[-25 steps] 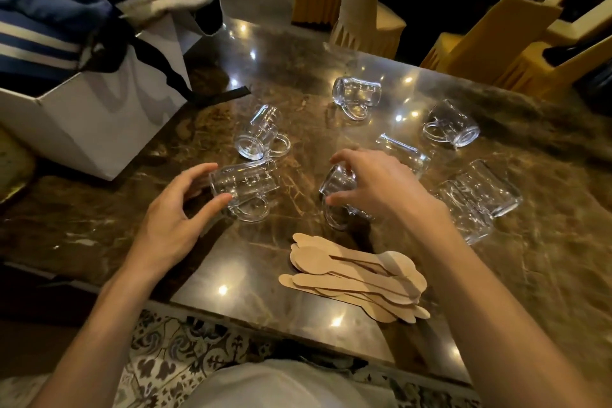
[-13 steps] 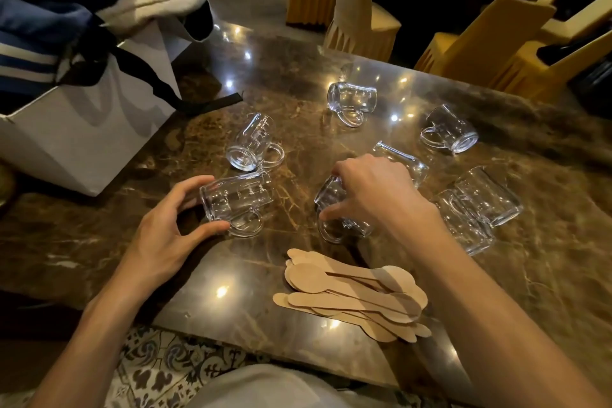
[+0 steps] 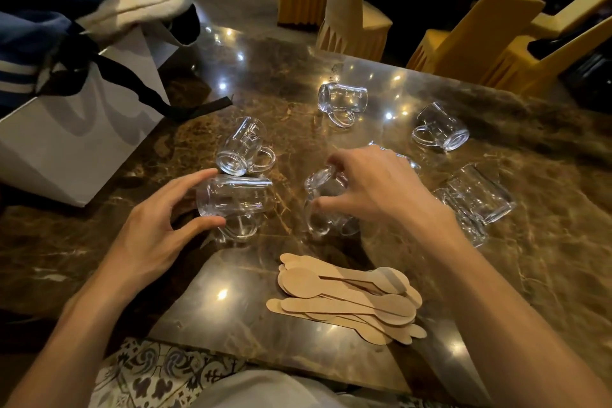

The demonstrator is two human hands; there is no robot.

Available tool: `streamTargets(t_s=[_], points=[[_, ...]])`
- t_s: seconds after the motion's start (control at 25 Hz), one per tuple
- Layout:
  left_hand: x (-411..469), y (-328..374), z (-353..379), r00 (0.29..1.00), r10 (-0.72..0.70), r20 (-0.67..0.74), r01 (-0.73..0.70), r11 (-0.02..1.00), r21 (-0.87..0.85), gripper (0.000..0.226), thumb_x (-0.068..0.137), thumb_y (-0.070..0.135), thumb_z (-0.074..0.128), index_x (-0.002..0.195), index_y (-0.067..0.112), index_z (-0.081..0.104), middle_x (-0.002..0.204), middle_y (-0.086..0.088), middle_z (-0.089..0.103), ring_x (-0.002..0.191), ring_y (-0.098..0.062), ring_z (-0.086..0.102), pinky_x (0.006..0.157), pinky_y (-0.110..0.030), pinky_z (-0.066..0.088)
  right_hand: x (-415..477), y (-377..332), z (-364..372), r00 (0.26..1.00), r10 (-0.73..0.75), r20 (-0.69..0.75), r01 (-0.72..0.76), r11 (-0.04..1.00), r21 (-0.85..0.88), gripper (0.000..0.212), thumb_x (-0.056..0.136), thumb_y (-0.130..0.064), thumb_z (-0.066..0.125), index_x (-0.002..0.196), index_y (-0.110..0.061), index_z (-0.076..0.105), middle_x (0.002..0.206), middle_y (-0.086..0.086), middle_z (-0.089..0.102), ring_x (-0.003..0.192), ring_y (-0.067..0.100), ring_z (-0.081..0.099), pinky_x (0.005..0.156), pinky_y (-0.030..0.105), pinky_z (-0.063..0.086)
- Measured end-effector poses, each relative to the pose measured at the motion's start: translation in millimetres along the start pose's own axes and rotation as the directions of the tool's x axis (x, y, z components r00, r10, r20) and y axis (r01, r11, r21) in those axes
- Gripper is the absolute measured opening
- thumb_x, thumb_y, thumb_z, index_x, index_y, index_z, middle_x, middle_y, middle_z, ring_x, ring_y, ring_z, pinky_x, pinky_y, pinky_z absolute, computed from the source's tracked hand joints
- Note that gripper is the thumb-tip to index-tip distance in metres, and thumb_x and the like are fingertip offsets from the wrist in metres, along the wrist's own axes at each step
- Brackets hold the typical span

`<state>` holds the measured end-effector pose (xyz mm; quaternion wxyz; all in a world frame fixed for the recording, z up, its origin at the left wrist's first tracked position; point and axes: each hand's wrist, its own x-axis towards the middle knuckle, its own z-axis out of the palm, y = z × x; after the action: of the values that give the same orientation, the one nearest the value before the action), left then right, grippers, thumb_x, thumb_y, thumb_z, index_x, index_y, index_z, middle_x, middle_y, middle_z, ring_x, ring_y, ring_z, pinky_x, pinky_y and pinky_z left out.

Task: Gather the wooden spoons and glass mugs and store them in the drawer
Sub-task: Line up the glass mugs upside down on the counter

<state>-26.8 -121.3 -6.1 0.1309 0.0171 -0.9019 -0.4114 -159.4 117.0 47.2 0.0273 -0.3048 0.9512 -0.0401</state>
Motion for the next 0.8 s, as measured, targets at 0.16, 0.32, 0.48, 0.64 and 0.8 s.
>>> streamTargets(t_s=[0.16,0.32,0.48,0.64,0.8], points=[[17.8,24.0,-0.8,0.989,0.132,0.069,-0.141,0.977,0.159,0.065,0.076,0.042,0.056,0.136,0.021,0.045,0.129,0.012,0.045,0.114,-0.004,0.043,0.092,-0.021,0.037,-7.8,4.6,-11.3,0.997,-0.012,-0.08,0.027,0.982,0.187,0.064,0.067,-0.062,0.068,0.117,-0.022,0.058,0.099,-0.005,0.069,0.086,0.014,0.063,0.072,0.032,0.055],[39.8,41.6,3.3,0.974,0.198,0.114,-0.221,0.943,0.248,0.066,0.081,0.047,0.046,0.141,0.019,0.039,0.133,0.004,0.046,0.115,-0.007,0.036,0.094,-0.026,0.029,-10.3,10.0,-13.1,0.986,0.005,-0.164,0.053,0.934,0.352,0.066,0.065,-0.053,0.075,0.12,-0.023,0.057,0.109,-0.005,0.067,0.093,0.01,0.062,0.082,0.034,0.055],[68.1,51.2,10.7,0.969,0.191,0.155,-0.231,0.921,0.315,0.07,0.082,0.055,0.036,0.144,0.023,0.031,0.136,-0.002,0.046,0.12,-0.011,0.036,0.095,-0.025,0.028,-8.1,17.6,-8.8,0.975,0.052,-0.215,0.047,0.902,0.43,0.068,0.065,-0.044,0.079,0.124,-0.02,0.054,0.115,-0.002,0.066,0.094,0.009,0.061,0.087,0.033,0.054],[99.3,57.5,20.0,0.945,0.199,0.26,-0.295,0.862,0.412,0.068,0.084,0.055,0.037,0.145,0.024,0.031,0.137,-0.006,0.046,0.122,-0.02,0.036,0.094,-0.025,0.027,-0.7,25.2,-5.6,0.968,0.083,-0.236,0.047,0.866,0.497,0.07,0.064,-0.038,0.081,0.125,-0.017,0.054,0.117,-0.001,0.065,0.102,0.011,0.06,0.092,0.033,0.052],[123.1,61.9,29.0,0.917,0.164,0.363,-0.338,0.801,0.494,0.062,0.09,0.05,0.042,0.145,0.025,0.029,0.139,-0.006,0.044,0.125,-0.023,0.034,0.101,-0.035,0.032,5.9,34.0,-4.0,0.962,0.105,-0.251,0.051,0.837,0.544,0.069,0.064,-0.035,0.083,0.124,-0.017,0.055,0.116,-0.001,0.065,0.099,0.009,0.061,0.09,0.029,0.053]])
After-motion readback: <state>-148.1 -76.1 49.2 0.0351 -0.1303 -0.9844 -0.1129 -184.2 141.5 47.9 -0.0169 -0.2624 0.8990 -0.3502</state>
